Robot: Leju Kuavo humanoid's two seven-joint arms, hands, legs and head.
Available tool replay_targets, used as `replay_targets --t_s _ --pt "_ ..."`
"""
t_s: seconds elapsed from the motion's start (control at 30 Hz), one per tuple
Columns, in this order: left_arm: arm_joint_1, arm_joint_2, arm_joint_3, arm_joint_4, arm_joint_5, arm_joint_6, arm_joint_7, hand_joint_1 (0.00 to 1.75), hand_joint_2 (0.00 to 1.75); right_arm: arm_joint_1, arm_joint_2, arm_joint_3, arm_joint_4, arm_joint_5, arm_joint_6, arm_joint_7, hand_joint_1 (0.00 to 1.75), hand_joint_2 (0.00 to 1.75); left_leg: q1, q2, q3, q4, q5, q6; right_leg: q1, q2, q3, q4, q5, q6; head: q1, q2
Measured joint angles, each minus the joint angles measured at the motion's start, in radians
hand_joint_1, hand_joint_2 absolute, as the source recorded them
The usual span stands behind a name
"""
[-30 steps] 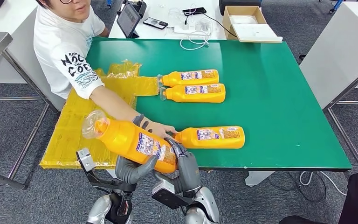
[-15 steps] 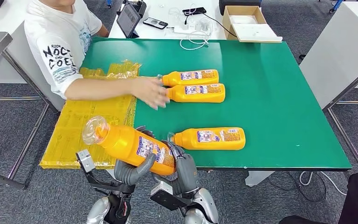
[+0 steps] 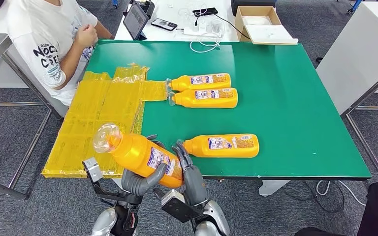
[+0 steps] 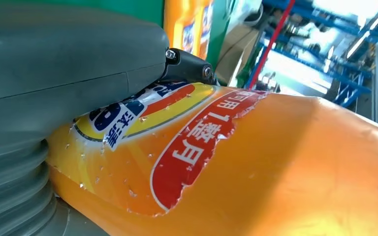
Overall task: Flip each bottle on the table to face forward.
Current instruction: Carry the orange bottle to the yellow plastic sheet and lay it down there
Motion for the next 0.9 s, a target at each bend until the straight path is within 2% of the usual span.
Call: replay_targets --t_s 0.1,0.2,0.33,0.4,0.6,0.67,0.77,0.83,0.9 --pt "-0.012 0.000 0.008 -0.001 -0.061 0.063 -0.027 1.75 1.75 0.025 -0.010 -0.007 -0.084 -0.060 0.078 0.006 0.00 0.00 0.000 0.000 0.000 0.000 0.000 0.000 0.000 0.000 0.000 0.000 0.000 0.000 0.000 0.000" --pt "-0.033 0.000 0.022 -0.002 -0.132 0.146 -0.056 1.75 1.75 0.039 -0.020 -0.013 -0.153 -0.088 0.113 0.007 0.00 0.00 0.000 0.000 0.000 0.000 0.000 0.000 0.000 0.000 0.000 0.000 0.000 0.000 0.000 0.000" --pt "-0.097 0.007 0.062 0.008 -0.326 0.371 -0.116 1.75 1.75 0.049 -0.032 -0.016 -0.245 -0.138 0.157 -0.017 0.00 0.00 0.000 0.000 0.000 0.000 0.001 0.000 0.000 0.000 0.000 0.000 0.000 0.000 0.000 0.000" --pt "-0.143 0.015 0.091 0.023 -0.396 0.442 -0.131 1.75 1.75 0.050 -0.037 -0.017 -0.291 -0.156 0.170 -0.023 0.00 0.00 0.000 0.000 0.000 0.000 0.001 -0.001 0.000 0.000 0.001 0.000 0.000 0.000 0.000 0.000" --pt "-0.202 0.026 0.136 0.053 -0.431 0.462 -0.139 1.75 1.75 0.051 -0.047 -0.021 -0.359 -0.166 0.178 -0.024 0.00 0.00 0.000 0.000 0.000 0.000 0.001 -0.001 0.000 0.000 0.001 0.000 0.001 0.000 0.000 0.000" --pt "-0.211 0.028 0.144 0.061 -0.460 0.502 -0.141 1.75 1.75 0.052 -0.047 -0.024 -0.370 -0.172 0.156 -0.037 0.00 0.00 0.000 0.000 0.000 0.000 0.001 -0.001 0.000 0.000 0.001 0.000 0.000 0.000 0.000 0.000" --pt "-0.253 0.041 0.168 0.097 -0.580 0.641 -0.139 1.75 1.75 0.051 -0.038 -0.037 -0.395 -0.197 0.051 -0.061 0.00 0.00 0.000 0.000 0.000 0.000 0.001 -0.001 0.000 0.000 0.000 0.000 0.001 0.000 0.000 0.000" --pt "-0.305 0.061 0.188 0.148 -0.709 0.732 -0.115 1.75 1.75 0.047 -0.031 -0.049 -0.413 -0.222 -0.014 -0.064 0.00 0.00 0.001 0.000 0.000 0.000 0.002 -0.002 0.000 0.000 0.000 0.000 0.001 0.000 0.000 0.000" --pt "-0.373 0.091 0.198 0.230 -0.882 0.785 -0.049 1.75 1.75 0.040 -0.028 -0.061 -0.427 -0.249 -0.048 -0.071 0.00 0.00 0.002 -0.001 0.000 0.000 0.003 -0.003 0.001 0.000 0.000 0.000 0.001 -0.001 0.000 0.000"
